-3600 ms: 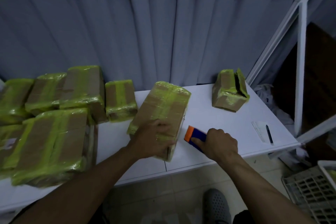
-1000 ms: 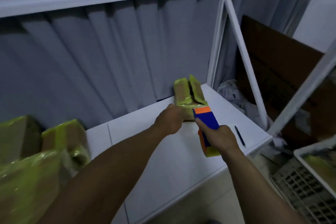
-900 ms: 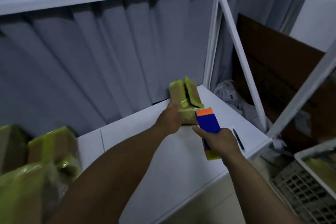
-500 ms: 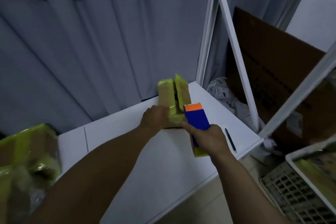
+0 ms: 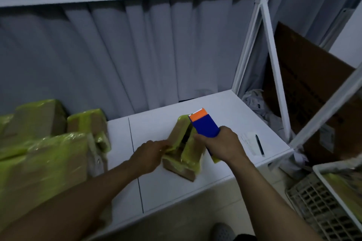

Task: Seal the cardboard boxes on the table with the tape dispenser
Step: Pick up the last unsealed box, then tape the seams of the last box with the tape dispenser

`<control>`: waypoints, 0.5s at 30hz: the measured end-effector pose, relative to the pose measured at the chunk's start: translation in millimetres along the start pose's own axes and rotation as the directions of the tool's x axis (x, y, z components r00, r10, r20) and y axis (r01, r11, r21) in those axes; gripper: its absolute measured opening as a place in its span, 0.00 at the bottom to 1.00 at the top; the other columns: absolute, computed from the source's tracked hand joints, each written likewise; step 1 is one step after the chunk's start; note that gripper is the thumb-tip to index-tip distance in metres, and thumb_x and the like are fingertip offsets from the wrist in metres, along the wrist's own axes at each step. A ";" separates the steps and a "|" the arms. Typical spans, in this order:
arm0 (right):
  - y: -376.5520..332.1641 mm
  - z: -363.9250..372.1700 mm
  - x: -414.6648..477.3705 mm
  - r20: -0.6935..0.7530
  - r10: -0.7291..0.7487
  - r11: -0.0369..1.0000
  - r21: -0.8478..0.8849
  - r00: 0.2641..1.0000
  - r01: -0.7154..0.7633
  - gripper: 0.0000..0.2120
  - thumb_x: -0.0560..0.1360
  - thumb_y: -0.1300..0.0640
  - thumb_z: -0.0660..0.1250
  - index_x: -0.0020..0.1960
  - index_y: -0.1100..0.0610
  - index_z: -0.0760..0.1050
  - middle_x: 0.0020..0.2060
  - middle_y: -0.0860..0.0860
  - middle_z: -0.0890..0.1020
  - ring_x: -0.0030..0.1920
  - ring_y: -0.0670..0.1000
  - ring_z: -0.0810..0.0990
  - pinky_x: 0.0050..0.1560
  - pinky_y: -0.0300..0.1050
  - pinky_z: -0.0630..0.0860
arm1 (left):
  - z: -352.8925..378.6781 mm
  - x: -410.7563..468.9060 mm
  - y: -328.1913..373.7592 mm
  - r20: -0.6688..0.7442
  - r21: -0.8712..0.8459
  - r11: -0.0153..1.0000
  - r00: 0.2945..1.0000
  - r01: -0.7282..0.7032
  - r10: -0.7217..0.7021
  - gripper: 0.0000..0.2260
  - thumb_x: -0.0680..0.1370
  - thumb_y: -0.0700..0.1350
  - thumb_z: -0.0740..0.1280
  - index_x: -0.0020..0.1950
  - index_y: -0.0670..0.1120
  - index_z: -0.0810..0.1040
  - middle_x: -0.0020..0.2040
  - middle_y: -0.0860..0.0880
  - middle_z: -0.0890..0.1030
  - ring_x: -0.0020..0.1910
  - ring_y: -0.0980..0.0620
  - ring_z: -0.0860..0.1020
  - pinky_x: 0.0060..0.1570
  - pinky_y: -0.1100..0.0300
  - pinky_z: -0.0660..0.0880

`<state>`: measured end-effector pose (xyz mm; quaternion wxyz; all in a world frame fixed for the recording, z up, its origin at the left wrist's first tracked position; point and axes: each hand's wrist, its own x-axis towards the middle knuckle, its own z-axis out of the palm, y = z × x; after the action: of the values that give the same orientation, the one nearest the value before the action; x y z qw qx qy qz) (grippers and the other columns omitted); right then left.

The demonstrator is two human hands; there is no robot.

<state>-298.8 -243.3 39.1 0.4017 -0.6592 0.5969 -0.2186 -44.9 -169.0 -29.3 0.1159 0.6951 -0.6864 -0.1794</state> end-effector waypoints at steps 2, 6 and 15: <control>-1.4 3.6 -12.6 0.061 -0.003 1.000 -0.020 0.998 0.004 0.26 0.65 0.35 0.79 0.48 0.54 0.76 0.38 0.49 0.82 0.38 0.48 0.82 0.32 0.40 0.73 | -2.6 -17.8 -4.9 0.077 0.088 0.996 0.997 -0.023 0.016 0.23 0.79 0.37 0.60 0.66 0.62 0.74 0.59 0.53 0.82 0.53 0.50 0.81 0.51 0.52 0.79; -1.8 9.5 -26.7 0.183 -0.011 1.000 -0.011 0.983 0.013 0.22 0.68 0.39 0.80 0.38 0.54 0.74 0.30 0.47 0.77 0.31 0.46 0.77 0.31 0.38 0.70 | -22.0 -37.1 -0.7 0.106 0.329 0.943 0.991 0.048 -0.087 0.26 0.76 0.33 0.57 0.68 0.57 0.73 0.61 0.47 0.78 0.56 0.45 0.77 0.51 0.56 0.74; -8.8 15.6 -28.2 0.184 -0.085 0.993 -0.062 0.979 0.097 0.21 0.70 0.40 0.79 0.45 0.56 0.77 0.36 0.50 0.81 0.37 0.46 0.82 0.33 0.36 0.74 | -6.3 -54.2 19.5 0.026 -0.040 0.992 0.992 0.121 -0.120 0.24 0.80 0.57 0.66 0.75 0.58 0.66 0.72 0.57 0.70 0.70 0.51 0.71 0.64 0.56 0.71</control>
<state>-286.9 -212.3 42.4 0.4201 -0.7169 0.5346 -0.1546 -59.8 -116.2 -10.7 0.1113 0.7304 -0.6408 -0.2086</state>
